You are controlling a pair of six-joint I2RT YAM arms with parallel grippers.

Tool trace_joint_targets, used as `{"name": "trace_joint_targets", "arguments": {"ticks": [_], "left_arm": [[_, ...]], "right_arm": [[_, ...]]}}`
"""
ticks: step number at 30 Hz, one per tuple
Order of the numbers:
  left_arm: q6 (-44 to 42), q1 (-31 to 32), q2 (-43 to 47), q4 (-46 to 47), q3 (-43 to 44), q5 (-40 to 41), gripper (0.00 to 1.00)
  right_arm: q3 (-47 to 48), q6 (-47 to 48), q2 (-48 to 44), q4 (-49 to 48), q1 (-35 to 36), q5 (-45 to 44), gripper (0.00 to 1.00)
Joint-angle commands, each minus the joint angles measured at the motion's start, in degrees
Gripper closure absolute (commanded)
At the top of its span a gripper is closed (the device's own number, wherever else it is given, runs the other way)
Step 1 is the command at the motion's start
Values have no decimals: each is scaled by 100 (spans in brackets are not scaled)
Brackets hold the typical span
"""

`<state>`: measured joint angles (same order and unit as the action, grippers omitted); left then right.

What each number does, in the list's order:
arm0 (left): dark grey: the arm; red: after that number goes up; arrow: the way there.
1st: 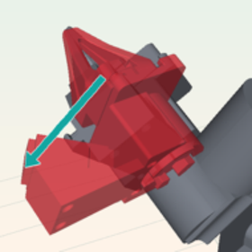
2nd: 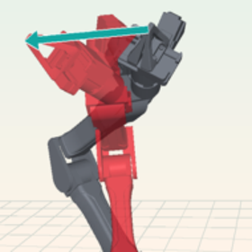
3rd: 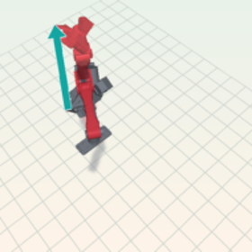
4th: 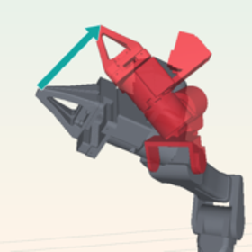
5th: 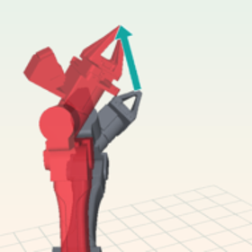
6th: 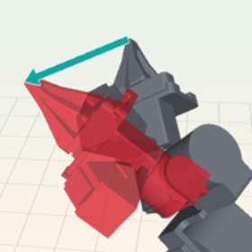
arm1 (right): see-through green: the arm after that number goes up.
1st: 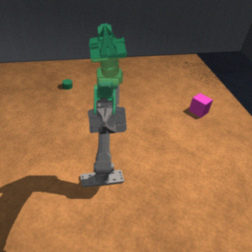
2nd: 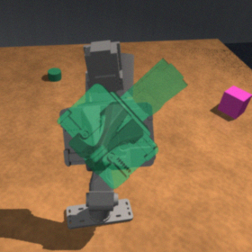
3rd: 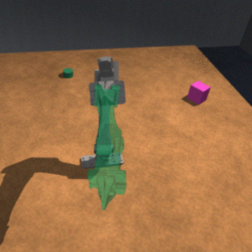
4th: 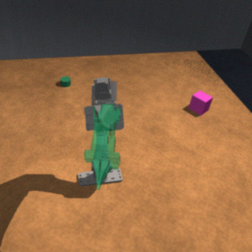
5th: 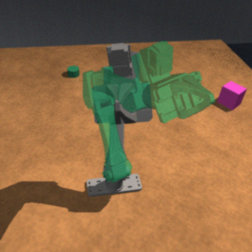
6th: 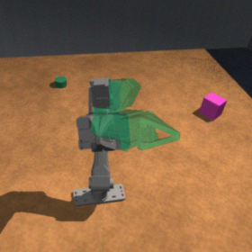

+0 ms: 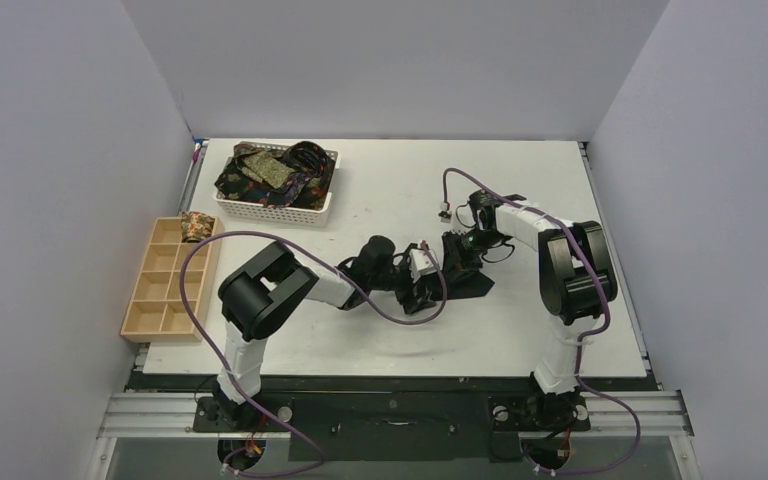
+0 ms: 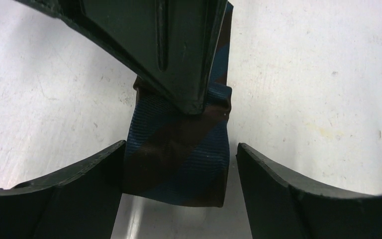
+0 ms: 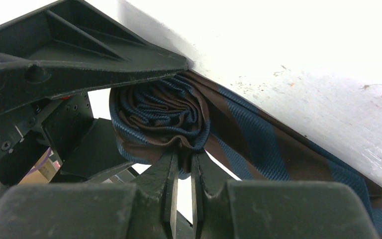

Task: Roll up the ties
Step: Roll the tie at the center of the board.

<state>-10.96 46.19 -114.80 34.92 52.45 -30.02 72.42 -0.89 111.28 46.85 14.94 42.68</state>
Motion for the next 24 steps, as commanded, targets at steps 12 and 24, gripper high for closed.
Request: {"name": "trace_joint_targets", "arguments": {"ticks": [12, 24], "left_arm": [[-1, 5, -487, 400, 449, -351, 30], [-370, -121, -239, -74, 89, -314, 61]], "right_arm": [[144, 89, 976, -490, 527, -2472, 100], [1101, 249, 1469, -183, 951, -1966, 100]]}}
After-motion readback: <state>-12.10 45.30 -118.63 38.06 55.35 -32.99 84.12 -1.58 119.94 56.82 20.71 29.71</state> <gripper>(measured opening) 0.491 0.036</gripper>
